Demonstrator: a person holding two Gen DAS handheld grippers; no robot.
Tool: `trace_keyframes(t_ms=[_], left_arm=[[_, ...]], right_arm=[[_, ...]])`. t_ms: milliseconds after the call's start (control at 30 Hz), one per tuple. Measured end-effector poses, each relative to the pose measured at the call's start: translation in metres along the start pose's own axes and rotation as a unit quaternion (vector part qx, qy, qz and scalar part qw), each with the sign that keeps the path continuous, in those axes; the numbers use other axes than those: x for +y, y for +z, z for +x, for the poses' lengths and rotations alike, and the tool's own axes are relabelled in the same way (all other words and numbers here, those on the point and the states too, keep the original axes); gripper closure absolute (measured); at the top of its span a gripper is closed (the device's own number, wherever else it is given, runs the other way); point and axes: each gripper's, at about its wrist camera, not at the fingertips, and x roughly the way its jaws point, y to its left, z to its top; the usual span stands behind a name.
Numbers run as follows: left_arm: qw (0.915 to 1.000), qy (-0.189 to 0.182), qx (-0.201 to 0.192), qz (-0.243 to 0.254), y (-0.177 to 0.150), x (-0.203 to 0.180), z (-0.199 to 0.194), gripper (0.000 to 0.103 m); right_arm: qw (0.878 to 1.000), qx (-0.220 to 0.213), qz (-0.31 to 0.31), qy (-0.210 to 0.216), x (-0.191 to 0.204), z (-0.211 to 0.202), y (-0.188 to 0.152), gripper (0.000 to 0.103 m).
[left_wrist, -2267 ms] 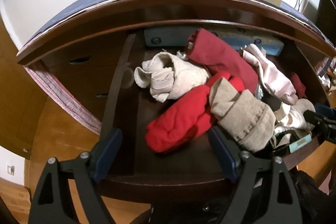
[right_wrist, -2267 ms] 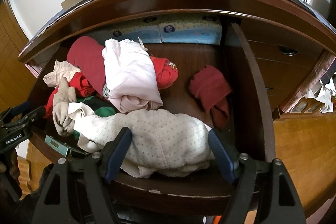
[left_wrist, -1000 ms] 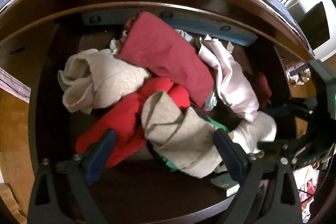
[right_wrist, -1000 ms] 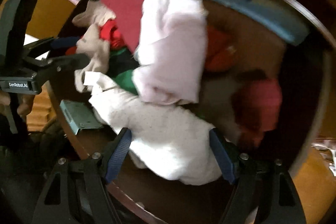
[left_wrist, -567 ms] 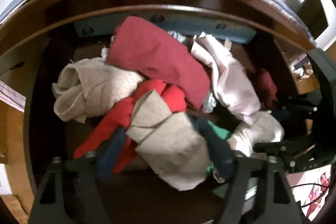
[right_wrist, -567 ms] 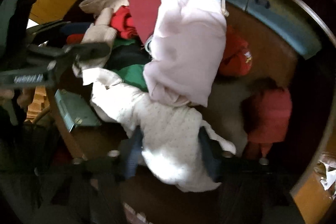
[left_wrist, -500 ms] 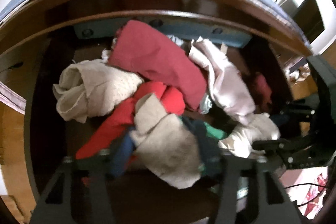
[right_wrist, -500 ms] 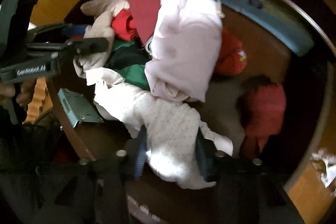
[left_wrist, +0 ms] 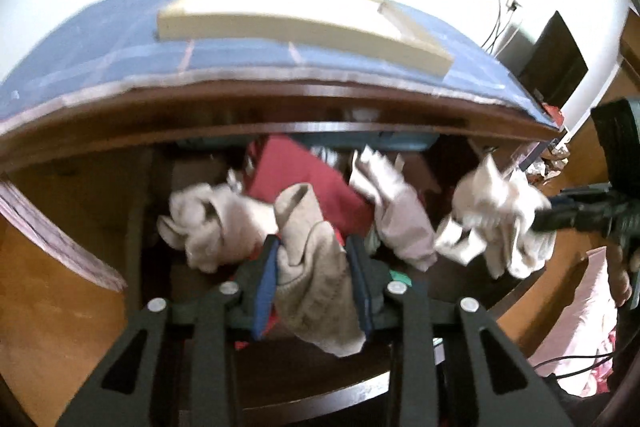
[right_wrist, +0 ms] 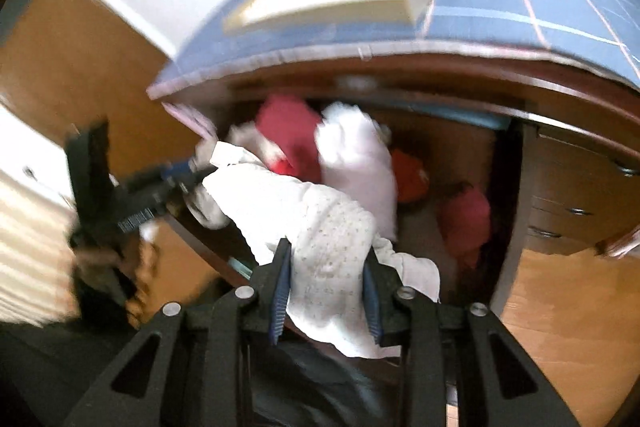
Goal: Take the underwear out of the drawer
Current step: 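Grasp white dotted underwear with right tool while left tool grasps beige sock, then carry both items up to the white tray and open both tools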
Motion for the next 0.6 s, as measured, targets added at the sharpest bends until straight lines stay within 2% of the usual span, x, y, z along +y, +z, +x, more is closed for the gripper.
trace_keyframes(t_ms=[100, 233, 333, 433, 600], left_arm=[[0.9992, 0.01, -0.033, 0.022, 0.016, -0.002, -0.024, 0.07], [0.9963, 0.016, -0.074, 0.04, 0.048, -0.002, -0.048, 0.07], [0.9914, 0.033, -0.112, 0.06, 0.081, -0.001, -0.062, 0.07], [0.9865, 0.057, -0.131, 0.08, 0.114, 0.001, -0.061, 0.07], [0.9868, 0.062, -0.127, 0.079, 0.178, 0.014, -0.034, 0.07]], right_arm=[[0.998, -0.034, 0.036, 0.038, 0.008, -0.017, 0.018, 0.069], [0.986, -0.073, 0.101, 0.108, 0.017, -0.017, 0.056, 0.068], [0.984, -0.113, 0.094, 0.104, 0.036, -0.011, 0.097, 0.068], [0.975, -0.151, 0.128, 0.104, 0.045, -0.005, 0.137, 0.068], [0.959, -0.188, 0.194, 0.085, 0.045, 0.024, 0.2, 0.067]])
